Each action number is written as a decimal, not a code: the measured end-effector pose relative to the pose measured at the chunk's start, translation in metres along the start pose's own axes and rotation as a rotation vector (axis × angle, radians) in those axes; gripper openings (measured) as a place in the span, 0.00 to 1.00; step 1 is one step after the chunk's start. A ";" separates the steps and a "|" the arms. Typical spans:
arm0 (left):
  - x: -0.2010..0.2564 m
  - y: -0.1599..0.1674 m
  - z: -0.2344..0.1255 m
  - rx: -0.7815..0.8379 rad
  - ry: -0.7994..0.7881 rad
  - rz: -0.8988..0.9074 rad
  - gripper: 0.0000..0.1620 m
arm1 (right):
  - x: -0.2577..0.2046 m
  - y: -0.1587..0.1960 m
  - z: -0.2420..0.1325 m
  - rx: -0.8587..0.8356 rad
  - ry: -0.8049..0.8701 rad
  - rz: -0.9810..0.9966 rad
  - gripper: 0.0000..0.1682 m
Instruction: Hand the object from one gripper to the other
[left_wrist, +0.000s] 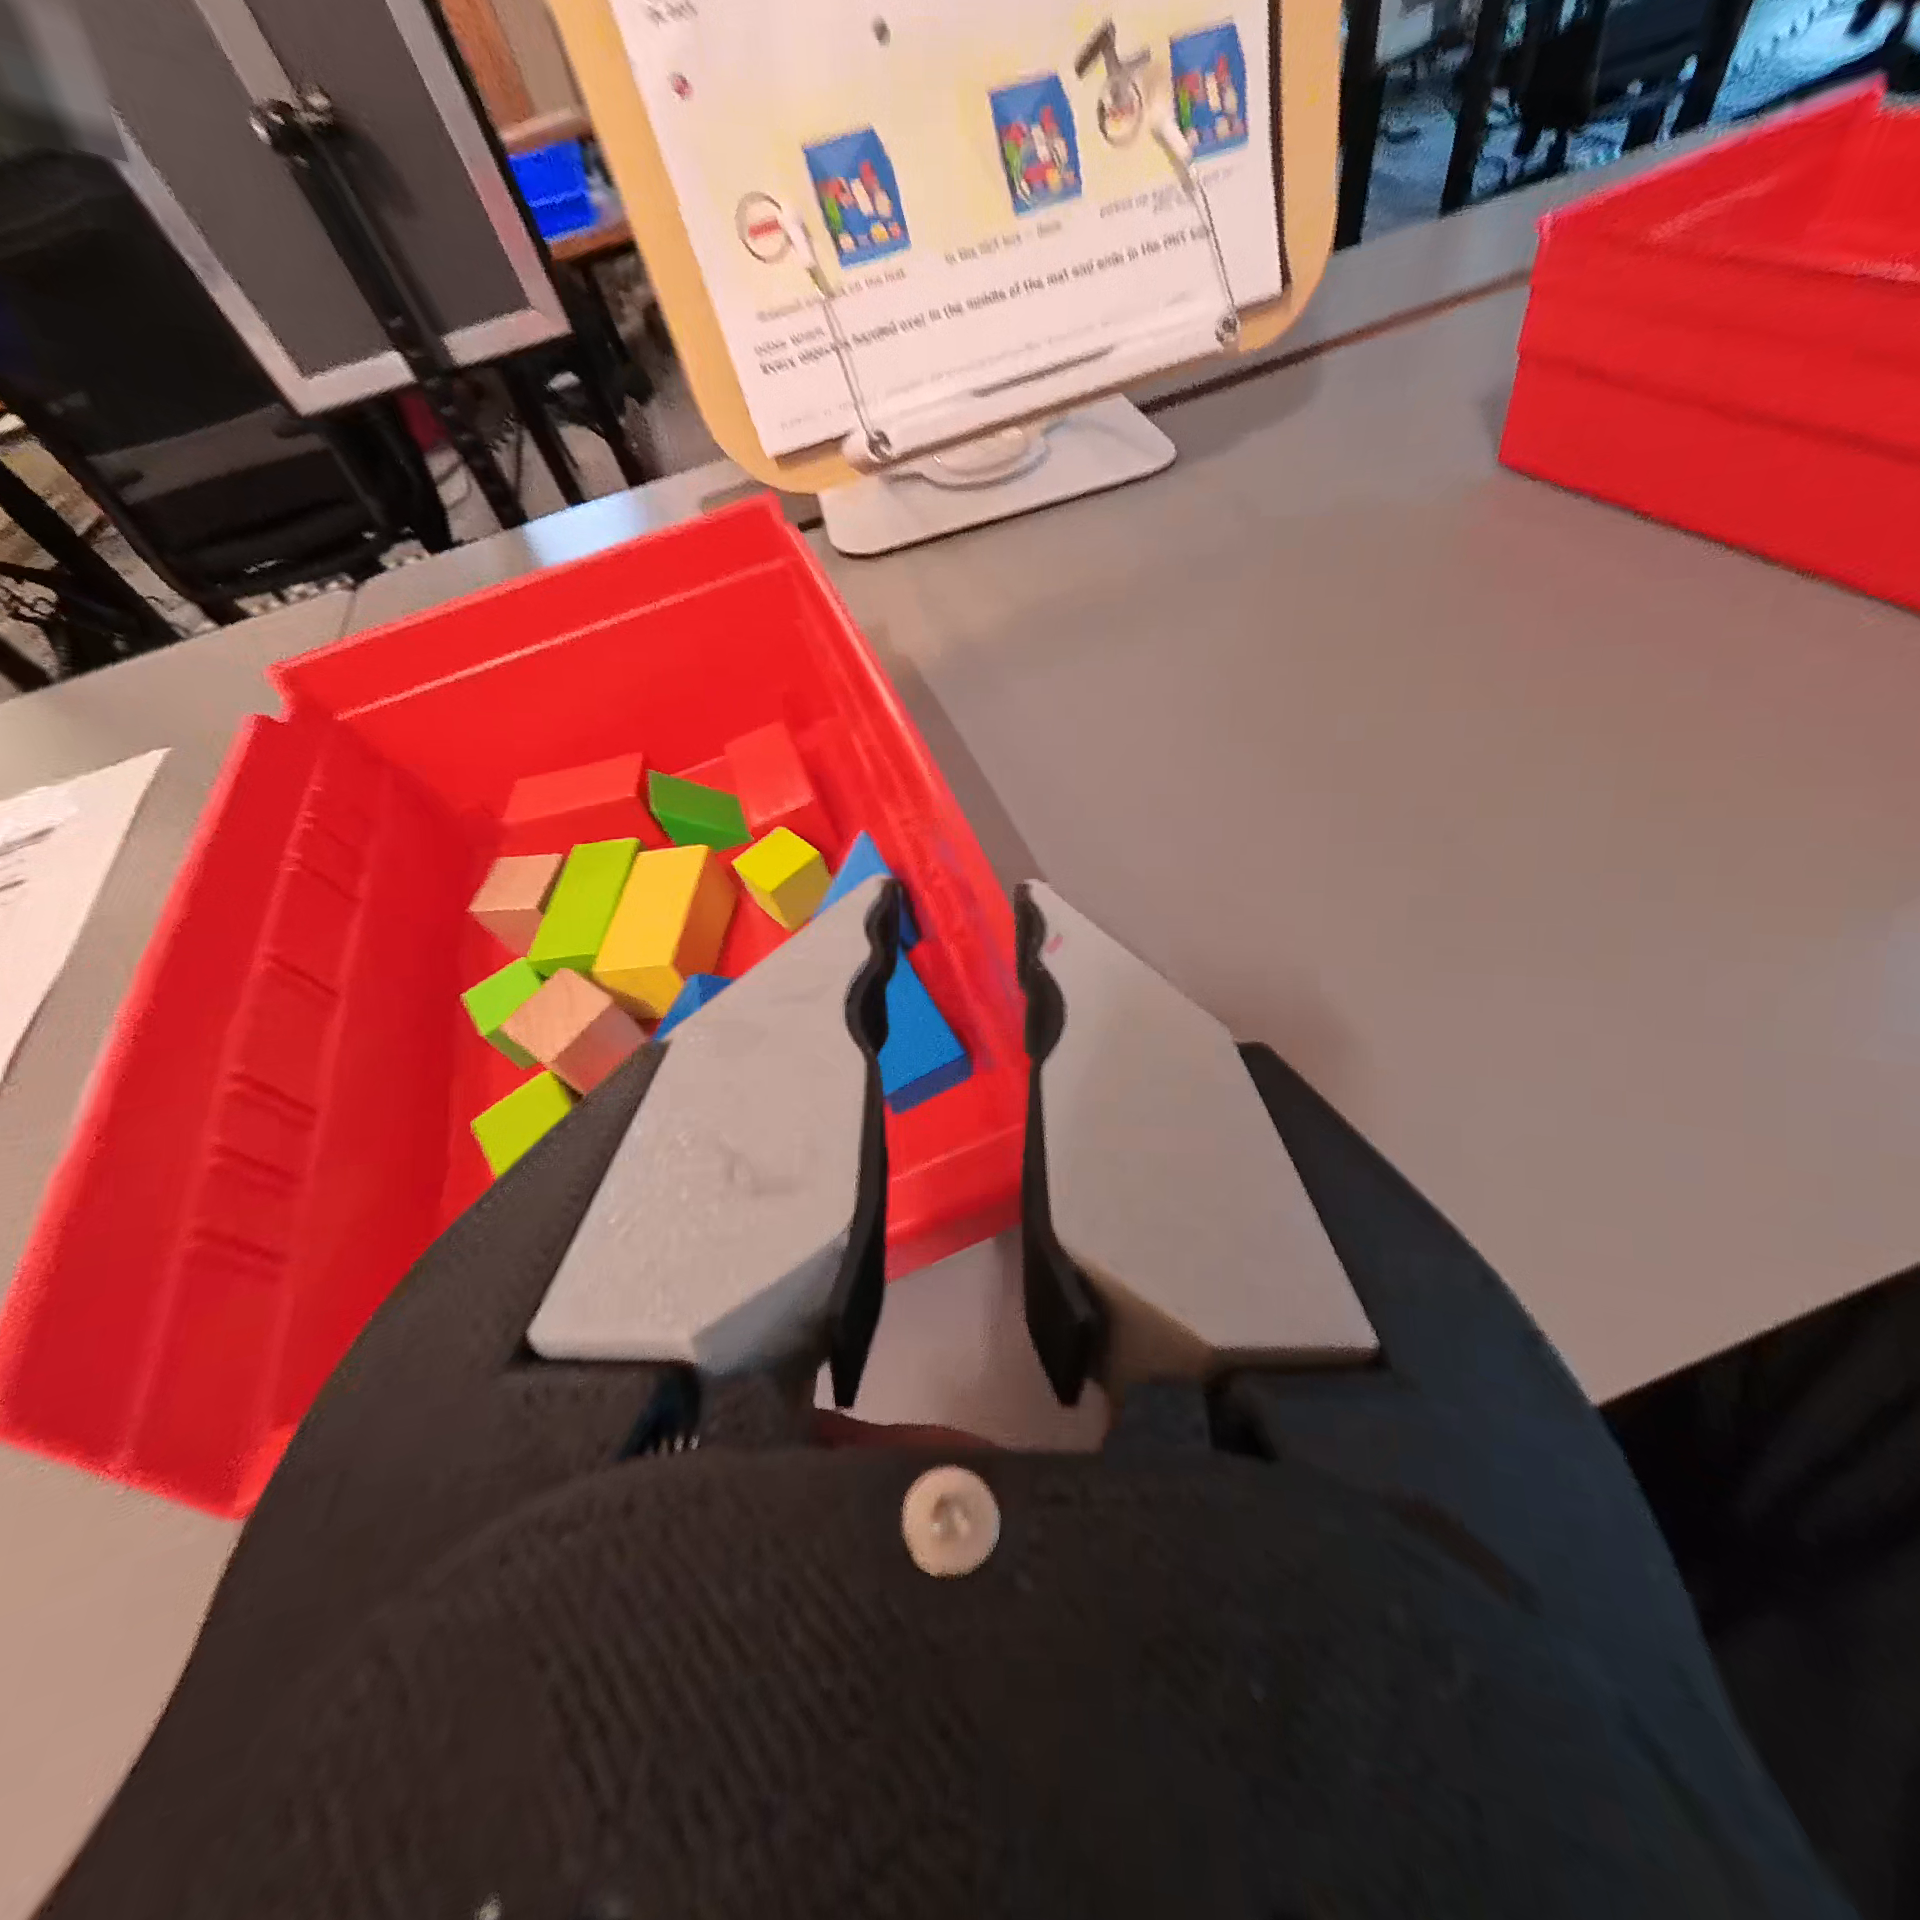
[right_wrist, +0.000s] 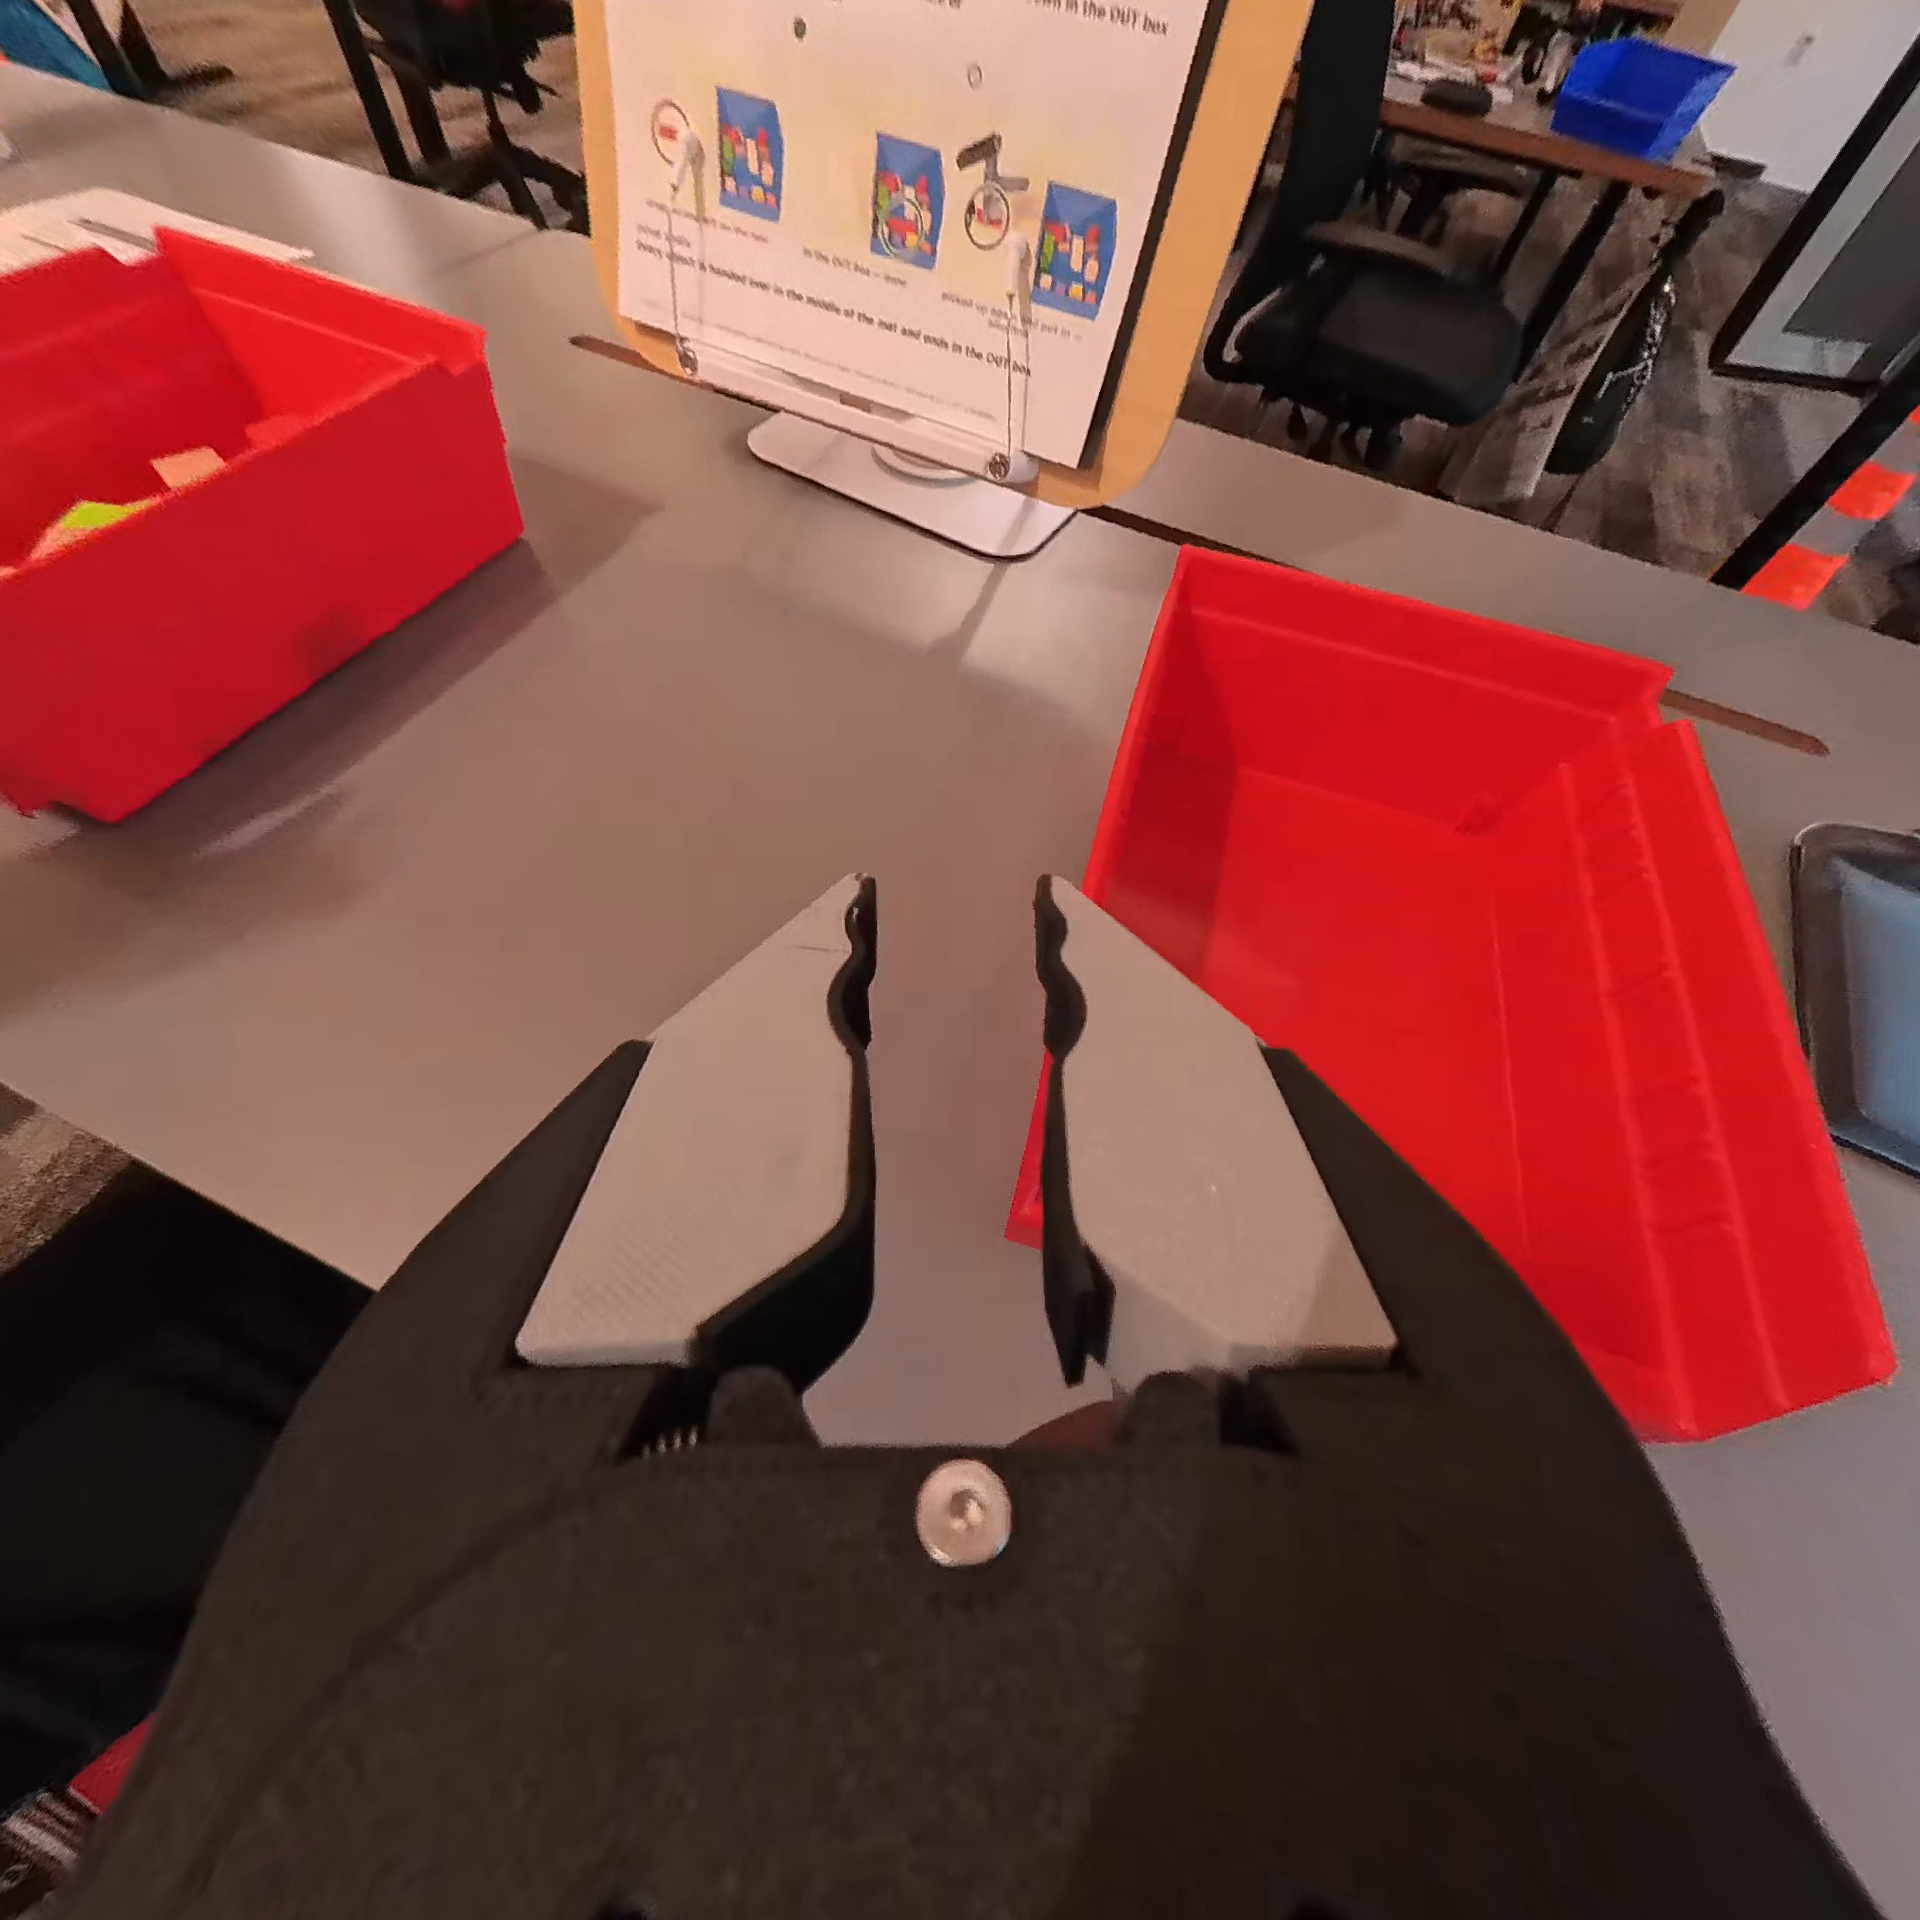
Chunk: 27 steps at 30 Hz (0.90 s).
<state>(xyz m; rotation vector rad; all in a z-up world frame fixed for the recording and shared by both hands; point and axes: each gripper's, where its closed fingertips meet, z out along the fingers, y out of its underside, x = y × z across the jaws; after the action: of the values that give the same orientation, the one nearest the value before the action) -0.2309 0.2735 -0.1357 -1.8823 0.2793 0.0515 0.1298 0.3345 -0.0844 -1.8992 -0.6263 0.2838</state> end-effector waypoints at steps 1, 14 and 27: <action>-0.007 -0.004 -0.007 0.014 -0.011 -0.018 0.13 | -0.001 -0.002 -0.002 0.013 -0.007 0.002 0.17; -0.055 -0.011 -0.039 0.087 -0.067 -0.175 0.17 | -0.004 -0.020 -0.017 0.119 -0.043 0.022 0.17; -0.066 0.009 -0.032 0.003 -0.097 -0.208 0.27 | -0.004 -0.027 -0.026 0.161 -0.040 0.000 0.17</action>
<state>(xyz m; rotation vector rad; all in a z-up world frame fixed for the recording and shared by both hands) -0.2998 0.2523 -0.1219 -1.8897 0.0164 0.0003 0.1309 0.3198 -0.0491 -1.7428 -0.6117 0.3625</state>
